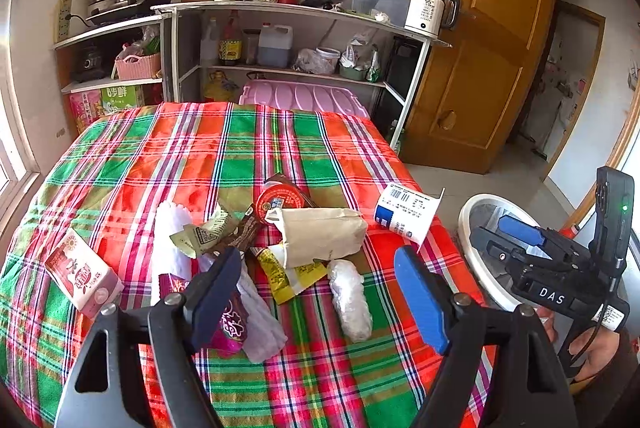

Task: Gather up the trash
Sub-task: 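Grasp the white yogurt cup with the right gripper while the left grasps the paper bag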

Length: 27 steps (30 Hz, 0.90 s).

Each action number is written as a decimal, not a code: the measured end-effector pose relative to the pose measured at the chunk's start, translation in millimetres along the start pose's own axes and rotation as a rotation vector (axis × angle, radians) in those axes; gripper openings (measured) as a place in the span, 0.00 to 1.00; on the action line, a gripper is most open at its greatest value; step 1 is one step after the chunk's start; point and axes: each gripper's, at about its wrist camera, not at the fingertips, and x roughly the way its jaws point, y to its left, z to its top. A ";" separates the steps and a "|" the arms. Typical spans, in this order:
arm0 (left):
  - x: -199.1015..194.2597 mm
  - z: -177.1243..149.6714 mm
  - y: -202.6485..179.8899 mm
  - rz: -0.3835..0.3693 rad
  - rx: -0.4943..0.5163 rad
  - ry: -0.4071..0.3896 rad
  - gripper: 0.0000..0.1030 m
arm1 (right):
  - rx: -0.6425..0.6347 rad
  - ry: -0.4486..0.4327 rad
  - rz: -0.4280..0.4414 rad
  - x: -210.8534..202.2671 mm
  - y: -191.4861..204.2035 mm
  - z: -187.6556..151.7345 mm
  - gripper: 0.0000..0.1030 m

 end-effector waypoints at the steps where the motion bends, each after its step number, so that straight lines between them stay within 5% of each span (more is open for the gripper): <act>1: 2.9 0.9 1.0 0.006 0.006 0.005 0.78 | -0.022 0.000 0.000 4.6 3.5 0.8 0.71; 13: 40.8 23.4 -2.1 0.001 0.072 0.051 0.80 | -0.154 -0.055 0.046 41.4 20.6 20.1 0.71; 27: 79.6 20.1 -5.9 -0.016 0.164 0.148 0.80 | -0.187 0.040 0.129 79.1 18.9 25.0 0.72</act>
